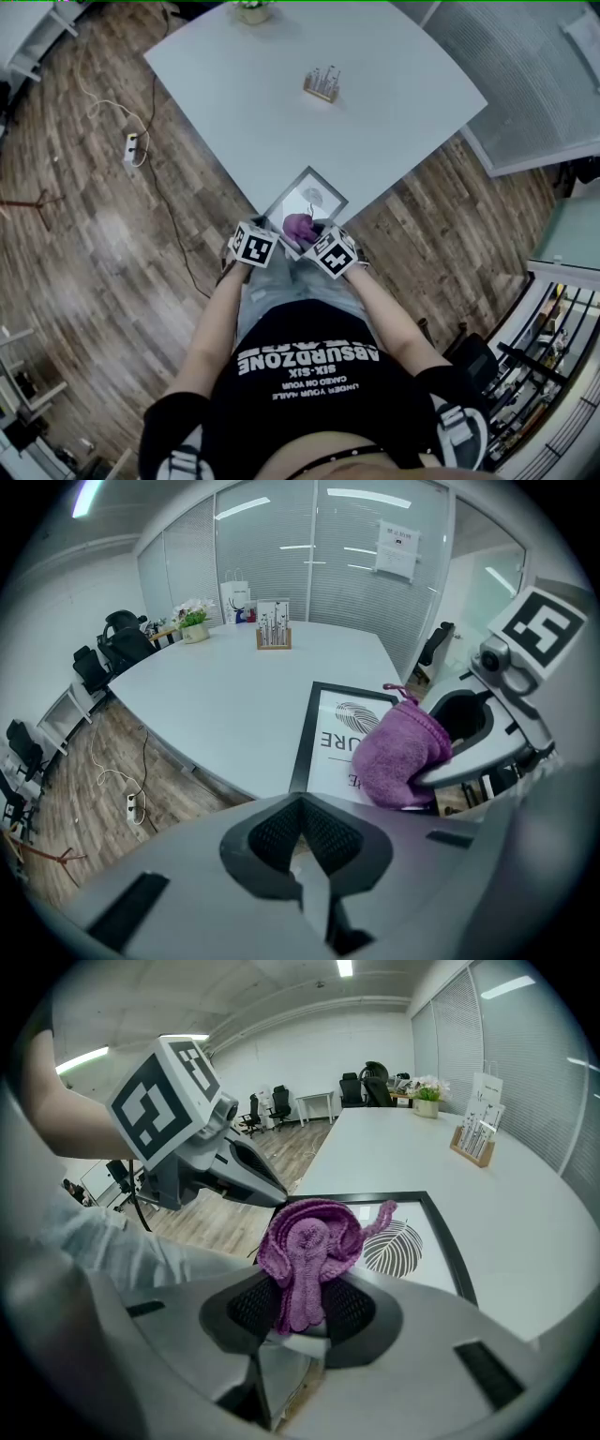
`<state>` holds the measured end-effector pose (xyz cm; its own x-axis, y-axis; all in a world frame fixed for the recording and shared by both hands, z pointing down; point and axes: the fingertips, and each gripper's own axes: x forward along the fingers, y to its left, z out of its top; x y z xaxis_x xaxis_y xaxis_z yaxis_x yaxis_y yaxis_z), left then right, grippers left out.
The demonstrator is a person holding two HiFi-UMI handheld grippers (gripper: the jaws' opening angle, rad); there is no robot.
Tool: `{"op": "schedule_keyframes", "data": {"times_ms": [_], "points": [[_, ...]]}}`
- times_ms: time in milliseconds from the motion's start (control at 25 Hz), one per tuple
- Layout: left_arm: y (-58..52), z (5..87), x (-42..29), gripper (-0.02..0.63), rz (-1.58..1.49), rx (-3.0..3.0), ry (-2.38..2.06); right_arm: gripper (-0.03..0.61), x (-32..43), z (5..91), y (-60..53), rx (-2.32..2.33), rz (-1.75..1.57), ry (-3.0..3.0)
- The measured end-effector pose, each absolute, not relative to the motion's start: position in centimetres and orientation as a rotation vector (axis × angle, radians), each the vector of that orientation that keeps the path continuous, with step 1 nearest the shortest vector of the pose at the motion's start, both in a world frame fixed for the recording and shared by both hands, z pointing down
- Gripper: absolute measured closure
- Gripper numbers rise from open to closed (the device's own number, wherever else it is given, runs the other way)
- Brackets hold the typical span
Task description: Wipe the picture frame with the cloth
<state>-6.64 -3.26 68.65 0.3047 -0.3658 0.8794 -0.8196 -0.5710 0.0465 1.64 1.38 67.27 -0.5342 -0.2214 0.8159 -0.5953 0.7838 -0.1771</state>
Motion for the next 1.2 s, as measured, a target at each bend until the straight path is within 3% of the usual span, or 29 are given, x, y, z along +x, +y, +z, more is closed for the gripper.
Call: {"op": "schedule_keyframes", "data": {"times_ms": [1200], "points": [[-3.2, 68.6, -6.7, 0.6, 1.215, 2.071, -1.051, 0.451, 9.9, 67.3, -5.4, 0.825, 0.489, -2.063]]}}
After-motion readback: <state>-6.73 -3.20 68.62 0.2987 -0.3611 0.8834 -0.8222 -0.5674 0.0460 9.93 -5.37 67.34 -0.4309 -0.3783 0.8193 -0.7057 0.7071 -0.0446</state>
